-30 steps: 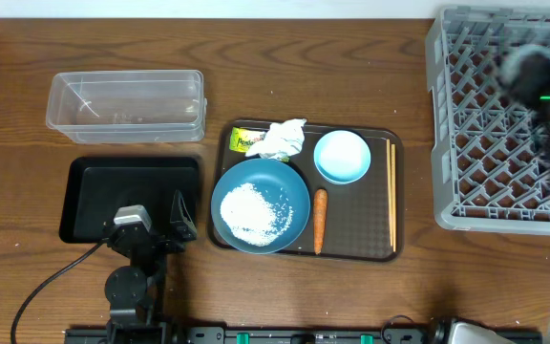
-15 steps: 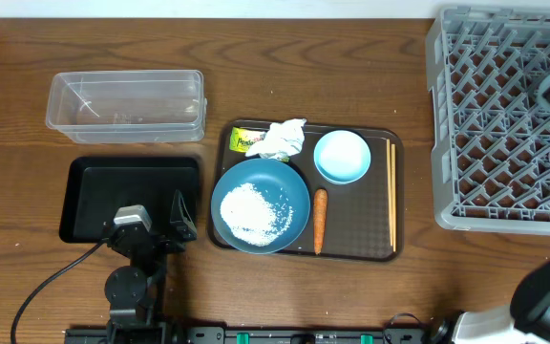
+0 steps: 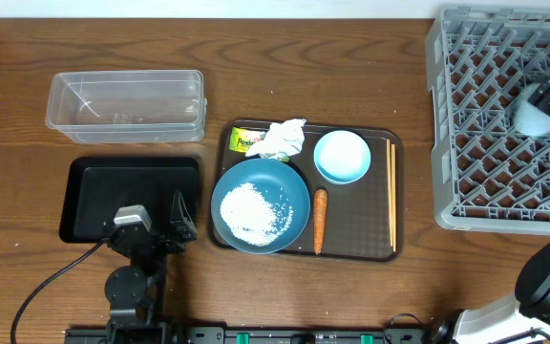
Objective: Sort waste into correct bins and load items into the dishwasher rack
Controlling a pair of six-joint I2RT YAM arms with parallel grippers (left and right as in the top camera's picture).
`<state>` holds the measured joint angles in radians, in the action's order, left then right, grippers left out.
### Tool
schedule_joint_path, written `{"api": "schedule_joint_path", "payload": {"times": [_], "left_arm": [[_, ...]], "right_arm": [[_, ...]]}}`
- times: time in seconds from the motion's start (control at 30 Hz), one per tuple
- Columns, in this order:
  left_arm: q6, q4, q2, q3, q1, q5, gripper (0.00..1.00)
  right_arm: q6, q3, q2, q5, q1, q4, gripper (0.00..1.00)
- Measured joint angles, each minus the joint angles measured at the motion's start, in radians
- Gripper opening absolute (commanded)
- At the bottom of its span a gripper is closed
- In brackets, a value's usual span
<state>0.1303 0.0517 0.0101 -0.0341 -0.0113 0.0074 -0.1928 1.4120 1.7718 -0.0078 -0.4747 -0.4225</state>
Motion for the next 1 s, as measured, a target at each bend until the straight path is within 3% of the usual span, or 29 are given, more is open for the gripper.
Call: {"api": "schedule_joint_path", "payload": {"times": [0.4, 0.5, 0.63, 0.83, 1.0], "left_arm": [[0.0, 0.0, 0.0, 0.0, 0.0, 0.0, 0.98], [0.0, 0.0, 0.0, 0.0, 0.0, 0.0, 0.98], [0.0, 0.0, 0.0, 0.0, 0.0, 0.0, 0.98], [0.0, 0.0, 0.0, 0.0, 0.0, 0.0, 0.98], [0.0, 0.0, 0.0, 0.0, 0.0, 0.0, 0.98]], "right_arm": [[-0.011, 0.011, -0.022, -0.076, 0.001, -0.098, 0.91], [-0.024, 0.014, -0.074, -0.163, 0.007, -0.115, 0.99], [-0.03, 0.018, -0.176, -0.348, 0.042, -0.145, 0.99], [0.021, 0.048, -0.264, -0.647, 0.239, -0.254, 0.99], [0.072, 0.046, -0.229, -0.602, 0.489, -0.329, 0.99]]}}
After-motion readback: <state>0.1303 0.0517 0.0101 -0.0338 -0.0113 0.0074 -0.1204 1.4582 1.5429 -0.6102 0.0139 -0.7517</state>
